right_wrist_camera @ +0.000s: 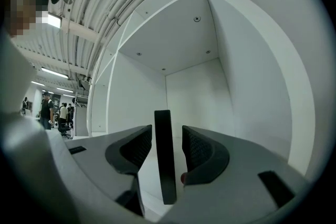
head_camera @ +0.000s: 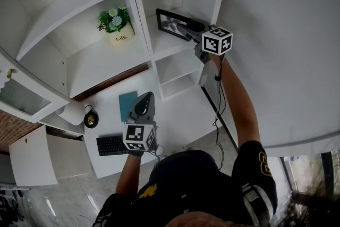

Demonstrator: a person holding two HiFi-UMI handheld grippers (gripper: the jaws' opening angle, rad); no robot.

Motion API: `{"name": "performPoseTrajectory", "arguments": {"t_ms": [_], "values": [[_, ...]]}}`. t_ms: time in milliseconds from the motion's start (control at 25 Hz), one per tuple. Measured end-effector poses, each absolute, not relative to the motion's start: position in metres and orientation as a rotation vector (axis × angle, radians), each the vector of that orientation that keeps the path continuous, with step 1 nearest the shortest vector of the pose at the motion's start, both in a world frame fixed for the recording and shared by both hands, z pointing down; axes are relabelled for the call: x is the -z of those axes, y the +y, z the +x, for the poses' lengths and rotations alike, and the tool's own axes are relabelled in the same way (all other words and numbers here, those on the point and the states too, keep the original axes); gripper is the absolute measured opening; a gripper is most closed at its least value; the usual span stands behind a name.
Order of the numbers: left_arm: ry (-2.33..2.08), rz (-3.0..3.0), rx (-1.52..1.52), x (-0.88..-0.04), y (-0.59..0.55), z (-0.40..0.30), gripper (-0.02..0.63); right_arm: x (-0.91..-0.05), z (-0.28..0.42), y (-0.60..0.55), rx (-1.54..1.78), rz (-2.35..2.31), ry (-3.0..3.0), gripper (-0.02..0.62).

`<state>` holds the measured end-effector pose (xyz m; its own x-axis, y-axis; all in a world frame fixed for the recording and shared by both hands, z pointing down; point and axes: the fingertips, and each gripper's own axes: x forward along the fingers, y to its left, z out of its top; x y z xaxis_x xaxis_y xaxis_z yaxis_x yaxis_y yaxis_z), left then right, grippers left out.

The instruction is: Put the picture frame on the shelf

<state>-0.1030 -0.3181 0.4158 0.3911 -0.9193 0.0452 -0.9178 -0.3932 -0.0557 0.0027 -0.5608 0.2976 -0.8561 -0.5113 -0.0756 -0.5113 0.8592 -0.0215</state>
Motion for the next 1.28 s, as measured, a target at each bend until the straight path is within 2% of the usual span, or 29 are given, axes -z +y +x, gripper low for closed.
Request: {"name": "performPoseTrajectory", "arguments": {"t_ms": [360, 1280], "values": [[1.703, -2.612, 0.106, -0.415, -0.313, -0.097, 0.017, -0.292, 0.003, -0.551, -0.033, -0.815, 2.96, 0.204], [1.66, -2.639, 0.105, -0.415, -0.297, -0.092, 0.017, -0.288, 0.03, -0.537, -0.058, -0.943, 2.887, 0.209]]}}
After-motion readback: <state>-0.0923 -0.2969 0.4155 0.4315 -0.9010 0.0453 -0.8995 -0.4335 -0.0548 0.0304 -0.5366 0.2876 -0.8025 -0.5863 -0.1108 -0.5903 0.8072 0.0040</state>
